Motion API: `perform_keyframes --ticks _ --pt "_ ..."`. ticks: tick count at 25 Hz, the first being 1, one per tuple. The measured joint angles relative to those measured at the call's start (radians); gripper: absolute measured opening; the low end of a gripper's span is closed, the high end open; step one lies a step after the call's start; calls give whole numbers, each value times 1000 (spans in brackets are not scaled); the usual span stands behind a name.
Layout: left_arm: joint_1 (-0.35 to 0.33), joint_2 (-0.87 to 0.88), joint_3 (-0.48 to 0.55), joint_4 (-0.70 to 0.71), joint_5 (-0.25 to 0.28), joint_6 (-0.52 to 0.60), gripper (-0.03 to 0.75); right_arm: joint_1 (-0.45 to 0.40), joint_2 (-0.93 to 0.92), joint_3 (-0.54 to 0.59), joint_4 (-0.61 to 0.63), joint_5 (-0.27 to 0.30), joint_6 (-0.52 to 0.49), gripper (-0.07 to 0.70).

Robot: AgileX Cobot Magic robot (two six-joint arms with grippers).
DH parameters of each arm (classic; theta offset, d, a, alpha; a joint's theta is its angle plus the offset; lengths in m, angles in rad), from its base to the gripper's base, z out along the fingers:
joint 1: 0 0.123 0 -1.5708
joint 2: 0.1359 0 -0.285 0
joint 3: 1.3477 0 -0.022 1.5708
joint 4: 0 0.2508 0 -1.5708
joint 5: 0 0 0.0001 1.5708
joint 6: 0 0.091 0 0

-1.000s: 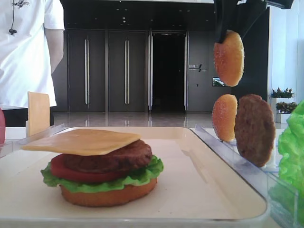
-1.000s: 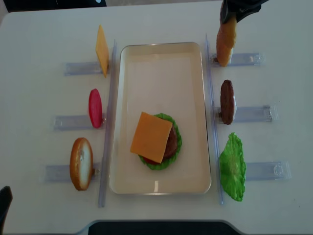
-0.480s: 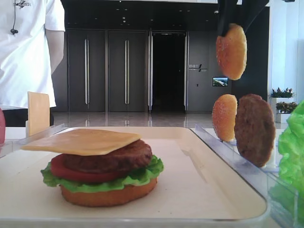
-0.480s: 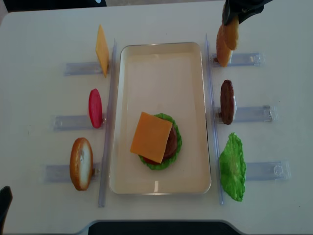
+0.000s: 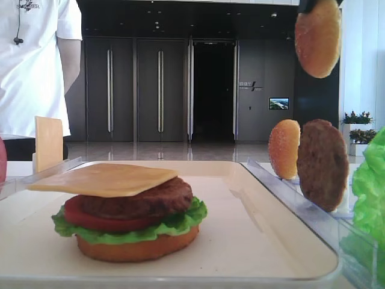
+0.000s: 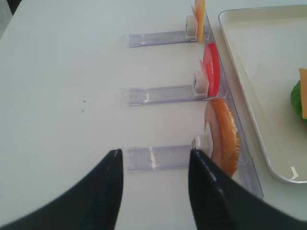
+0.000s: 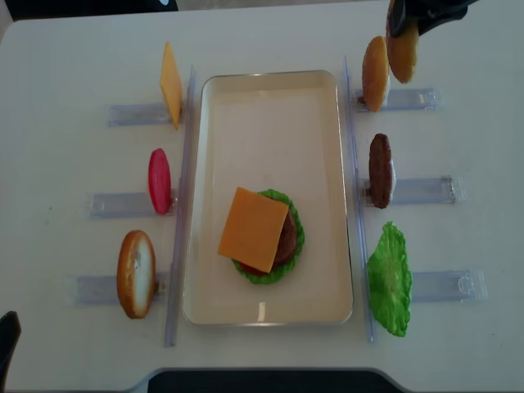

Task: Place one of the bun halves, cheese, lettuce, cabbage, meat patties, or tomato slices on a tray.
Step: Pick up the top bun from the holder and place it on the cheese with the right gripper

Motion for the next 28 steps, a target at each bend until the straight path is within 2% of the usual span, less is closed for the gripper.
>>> perform_keyframes --ticks 14,21,28 --pt "0 0 0 0 0 0 342 17 -331 269 -1 3 57 221" --pt "0 0 0 0 0 0 292 136 -440 352 -11 4 136 221" --pt "0 0 0 0 0 0 285 279 -463 381 -27 3 211 221"
